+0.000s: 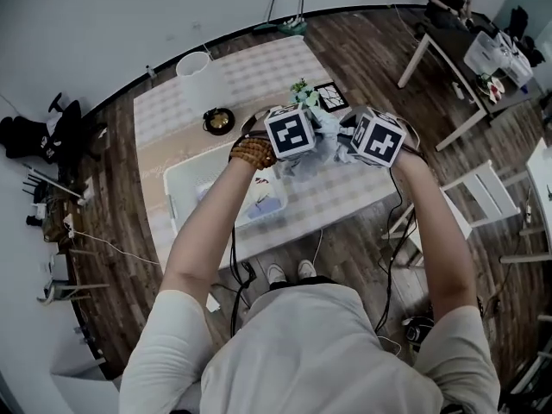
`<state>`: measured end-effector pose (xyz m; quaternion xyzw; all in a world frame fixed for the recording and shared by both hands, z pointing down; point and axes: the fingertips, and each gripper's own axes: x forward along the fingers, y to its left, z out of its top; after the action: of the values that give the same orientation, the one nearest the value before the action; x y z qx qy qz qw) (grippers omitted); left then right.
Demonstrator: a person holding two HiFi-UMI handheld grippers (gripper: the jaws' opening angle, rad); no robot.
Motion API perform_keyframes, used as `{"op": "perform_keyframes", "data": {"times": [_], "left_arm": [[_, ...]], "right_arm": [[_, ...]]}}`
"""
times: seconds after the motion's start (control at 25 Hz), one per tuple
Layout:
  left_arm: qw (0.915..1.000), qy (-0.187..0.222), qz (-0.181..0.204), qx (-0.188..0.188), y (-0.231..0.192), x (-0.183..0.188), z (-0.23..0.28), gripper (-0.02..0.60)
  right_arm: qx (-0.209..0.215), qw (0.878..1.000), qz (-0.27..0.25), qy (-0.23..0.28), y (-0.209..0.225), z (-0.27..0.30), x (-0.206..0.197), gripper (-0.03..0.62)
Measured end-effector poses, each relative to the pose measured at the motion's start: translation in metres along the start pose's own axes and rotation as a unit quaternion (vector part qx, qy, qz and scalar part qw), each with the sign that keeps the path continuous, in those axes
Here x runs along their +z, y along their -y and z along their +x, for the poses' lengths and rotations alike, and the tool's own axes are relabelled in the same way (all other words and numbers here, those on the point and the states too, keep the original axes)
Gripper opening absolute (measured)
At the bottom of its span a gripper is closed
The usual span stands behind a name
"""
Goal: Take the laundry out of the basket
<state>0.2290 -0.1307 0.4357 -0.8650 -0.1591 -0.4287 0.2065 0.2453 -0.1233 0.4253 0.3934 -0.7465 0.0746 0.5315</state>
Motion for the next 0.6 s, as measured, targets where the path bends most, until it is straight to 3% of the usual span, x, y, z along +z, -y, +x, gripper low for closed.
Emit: {"op": "perform_keyframes", "data": {"times": [0.24,0.6], "left_arm": [[0.9996,-0.001,0.019,-0.02,0.011,0.025,0.027,0.081],[0.9992,-0.026,0.009,-0.028,0.017,0.007,0.056,0.08]], "right_arm": [[-0.004,1.0,0.021,-0.014,-0.002,-0.008,-0.037,0.098],[0.019,1.0,0.022,-0.012,-0.012,0.023,-0.053,0.098]]}}
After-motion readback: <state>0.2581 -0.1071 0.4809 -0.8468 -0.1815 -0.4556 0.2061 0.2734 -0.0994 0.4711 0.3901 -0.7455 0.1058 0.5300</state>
